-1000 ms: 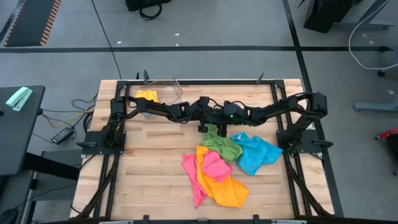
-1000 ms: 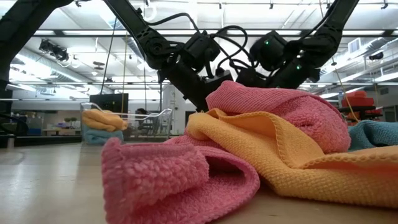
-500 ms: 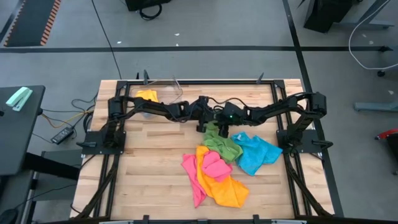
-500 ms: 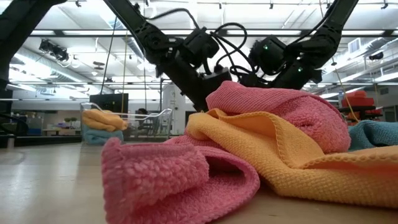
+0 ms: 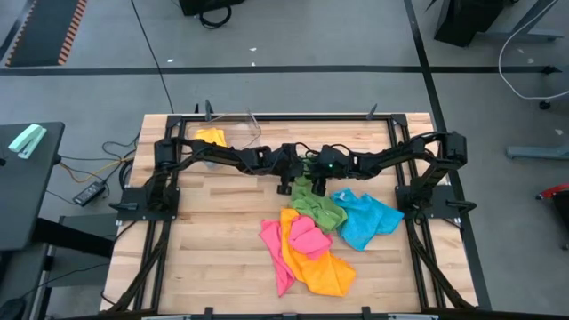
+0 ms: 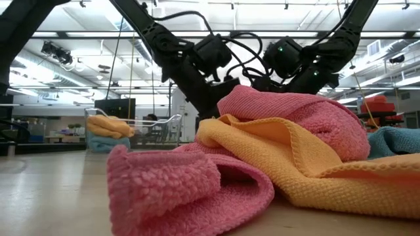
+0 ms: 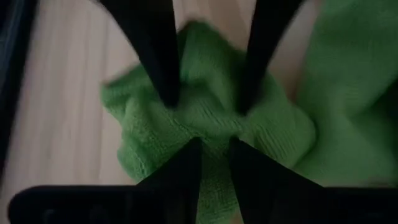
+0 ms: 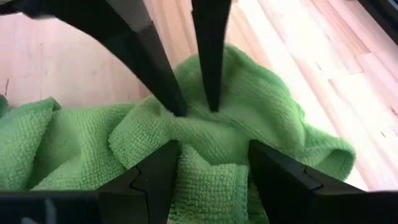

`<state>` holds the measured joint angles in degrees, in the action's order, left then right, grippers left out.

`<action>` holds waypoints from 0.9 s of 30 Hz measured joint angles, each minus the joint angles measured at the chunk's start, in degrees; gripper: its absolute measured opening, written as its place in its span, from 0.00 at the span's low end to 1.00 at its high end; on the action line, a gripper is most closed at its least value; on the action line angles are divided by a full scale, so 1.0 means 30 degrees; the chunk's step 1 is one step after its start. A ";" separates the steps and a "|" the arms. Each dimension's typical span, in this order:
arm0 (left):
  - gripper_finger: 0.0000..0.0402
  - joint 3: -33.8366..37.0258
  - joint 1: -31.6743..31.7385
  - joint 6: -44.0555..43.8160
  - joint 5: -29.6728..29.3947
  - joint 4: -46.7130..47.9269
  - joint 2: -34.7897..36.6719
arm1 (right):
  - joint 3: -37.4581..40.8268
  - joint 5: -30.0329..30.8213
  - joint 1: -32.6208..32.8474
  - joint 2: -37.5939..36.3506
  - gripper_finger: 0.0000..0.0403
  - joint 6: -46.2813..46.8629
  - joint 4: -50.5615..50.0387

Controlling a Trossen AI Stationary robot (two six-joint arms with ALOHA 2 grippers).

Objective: Fold microfiber towels
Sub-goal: Fold the left green microfiber towel

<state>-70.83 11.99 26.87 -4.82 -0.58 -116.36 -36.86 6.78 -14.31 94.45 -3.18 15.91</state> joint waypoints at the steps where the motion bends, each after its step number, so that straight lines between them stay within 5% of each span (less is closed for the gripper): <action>1: 0.22 0.0015 0.0099 -0.0025 0.0014 0.0155 -0.0035 | 0.0000 -0.0020 0.0000 0.0000 0.51 0.0045 -0.0002; 21: 0.19 0.0008 0.0649 -0.0241 -0.0038 0.0206 -0.0326 | -0.0007 0.0854 -0.2318 -0.2390 0.51 0.0124 -0.0199; 27: 0.20 0.0008 0.0649 -0.0249 -0.0050 0.0360 -0.0326 | 0.0007 0.0924 -0.2696 -0.2164 0.51 -0.0036 -0.4264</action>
<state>-70.81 13.93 26.13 -4.97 0.50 -117.34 -36.84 9.55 -22.39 87.96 -3.29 3.11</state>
